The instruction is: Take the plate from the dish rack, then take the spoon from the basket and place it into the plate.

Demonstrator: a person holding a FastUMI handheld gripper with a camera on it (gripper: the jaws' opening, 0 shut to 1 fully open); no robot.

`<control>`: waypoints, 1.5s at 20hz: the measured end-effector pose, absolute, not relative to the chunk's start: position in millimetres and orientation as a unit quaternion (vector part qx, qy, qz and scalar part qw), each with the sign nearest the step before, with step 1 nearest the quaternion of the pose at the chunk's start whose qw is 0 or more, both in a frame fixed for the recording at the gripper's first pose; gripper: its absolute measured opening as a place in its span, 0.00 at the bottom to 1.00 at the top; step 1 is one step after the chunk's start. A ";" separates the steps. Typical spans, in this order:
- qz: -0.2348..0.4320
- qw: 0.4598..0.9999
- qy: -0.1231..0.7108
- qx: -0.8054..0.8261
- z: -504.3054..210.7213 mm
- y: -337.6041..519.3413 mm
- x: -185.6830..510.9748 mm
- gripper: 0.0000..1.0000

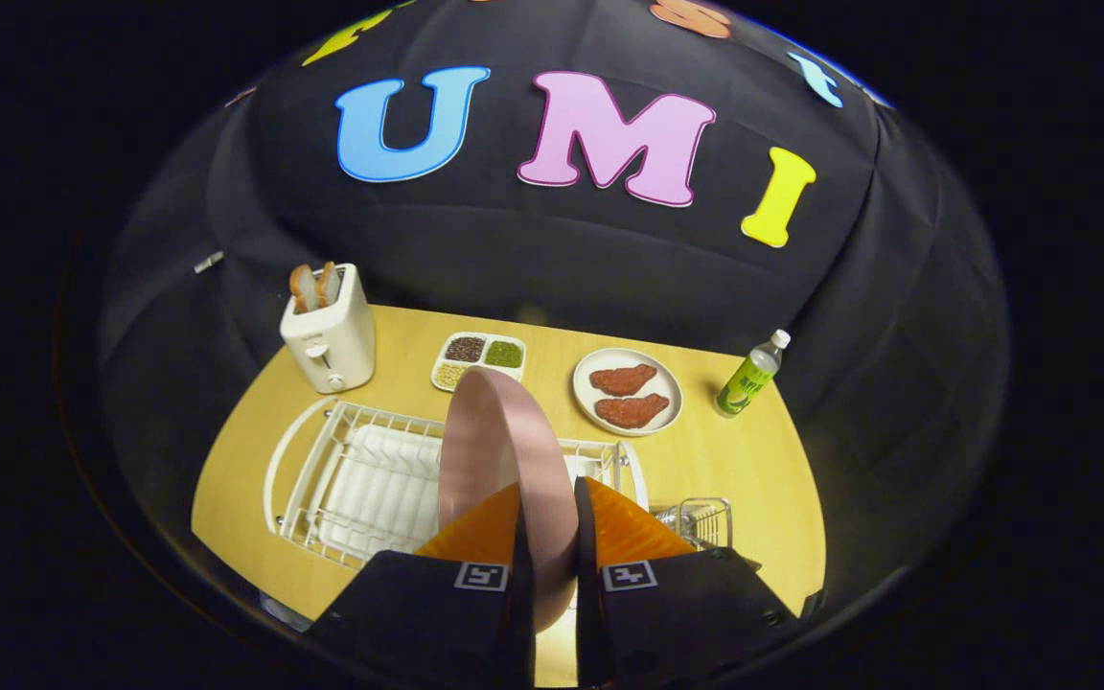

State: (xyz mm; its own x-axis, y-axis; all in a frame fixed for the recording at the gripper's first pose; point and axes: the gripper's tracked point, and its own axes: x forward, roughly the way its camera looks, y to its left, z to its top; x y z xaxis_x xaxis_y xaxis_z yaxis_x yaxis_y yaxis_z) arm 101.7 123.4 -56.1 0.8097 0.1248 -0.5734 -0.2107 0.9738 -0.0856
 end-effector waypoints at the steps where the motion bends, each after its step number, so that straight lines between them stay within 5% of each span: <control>1: 0.098 0.947 0.299 -0.057 -55.0 116.8 89.3 0.21; 12: 0.208 0.874 0.418 0.136 -159.1 78.8 -26.4 0.21; 22: 0.248 0.830 0.480 0.140 -281.8 56.6 -38.3 0.21; 30: 0.254 0.823 0.484 0.154 -300.8 50.1 -27.4 0.24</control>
State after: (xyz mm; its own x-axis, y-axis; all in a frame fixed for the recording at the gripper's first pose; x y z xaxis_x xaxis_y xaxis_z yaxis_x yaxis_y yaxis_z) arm -27.4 50.1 -300.8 0.4016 0.5676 -0.7187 -0.2698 0.8233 0.4994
